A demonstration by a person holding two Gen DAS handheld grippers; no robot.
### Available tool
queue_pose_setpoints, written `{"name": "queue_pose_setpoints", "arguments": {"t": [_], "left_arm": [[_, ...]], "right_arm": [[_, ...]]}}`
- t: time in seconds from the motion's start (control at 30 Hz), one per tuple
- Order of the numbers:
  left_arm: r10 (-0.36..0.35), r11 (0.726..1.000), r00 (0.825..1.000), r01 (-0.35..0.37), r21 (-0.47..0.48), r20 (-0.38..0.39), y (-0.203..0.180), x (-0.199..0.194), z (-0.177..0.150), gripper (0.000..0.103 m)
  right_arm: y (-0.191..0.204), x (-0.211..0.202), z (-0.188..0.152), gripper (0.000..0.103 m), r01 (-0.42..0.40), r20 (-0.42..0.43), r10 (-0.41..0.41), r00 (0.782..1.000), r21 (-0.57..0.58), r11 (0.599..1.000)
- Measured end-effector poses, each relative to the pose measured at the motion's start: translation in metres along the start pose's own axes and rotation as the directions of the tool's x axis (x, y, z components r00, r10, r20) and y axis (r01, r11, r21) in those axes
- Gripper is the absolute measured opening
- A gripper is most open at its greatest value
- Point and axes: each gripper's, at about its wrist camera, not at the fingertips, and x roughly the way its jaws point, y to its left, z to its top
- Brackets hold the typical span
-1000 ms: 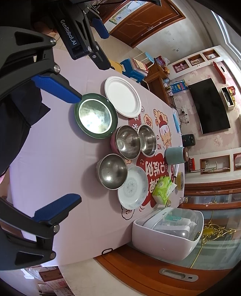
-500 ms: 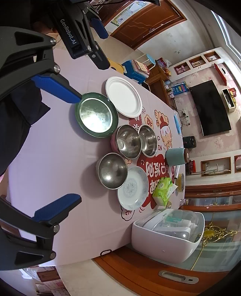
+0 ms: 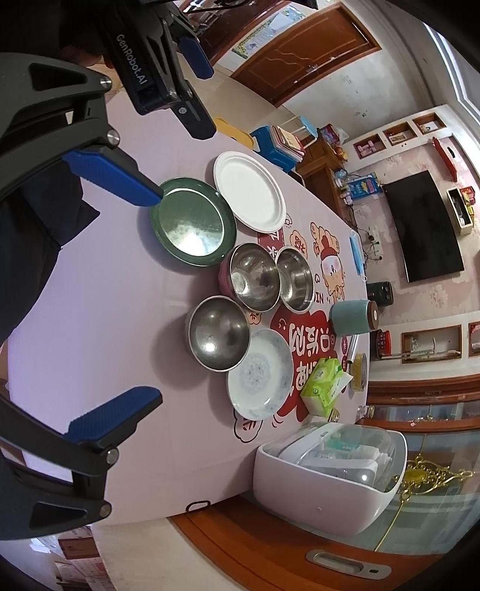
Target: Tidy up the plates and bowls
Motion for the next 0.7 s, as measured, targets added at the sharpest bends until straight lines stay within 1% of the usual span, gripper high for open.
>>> {"name": "queue_pose_setpoints", "arguments": {"t": [0.07, 0.33, 0.57, 0.7], "left_arm": [[-0.006, 1.000, 1.000, 0.006, -0.014, -0.003, -0.002, -0.001, -0.002, 0.102], [0.015, 0.999, 1.000, -0.016, -0.048, -0.021, -0.007, -0.003, -0.010, 0.102], [0.044, 0.994, 0.998, -0.048, -0.095, -0.048, 0.003, -0.004, -0.016, 0.102], [0.053, 0.993, 0.997, -0.059, -0.104, -0.060, 0.008, -0.001, -0.017, 0.102]], "right_arm": [[-0.005, 0.001, 0.001, 0.099, -0.011, -0.002, 0.011, 1.000, -0.006, 1.000], [-0.014, 0.005, 0.002, 0.099, -0.060, -0.018, 0.060, 0.998, -0.027, 0.998], [-0.007, 0.007, 0.002, 0.099, -0.094, -0.030, 0.093, 0.995, -0.056, 0.994], [-0.002, 0.008, 0.000, 0.099, -0.099, -0.039, 0.097, 0.995, -0.064, 0.993]]}}
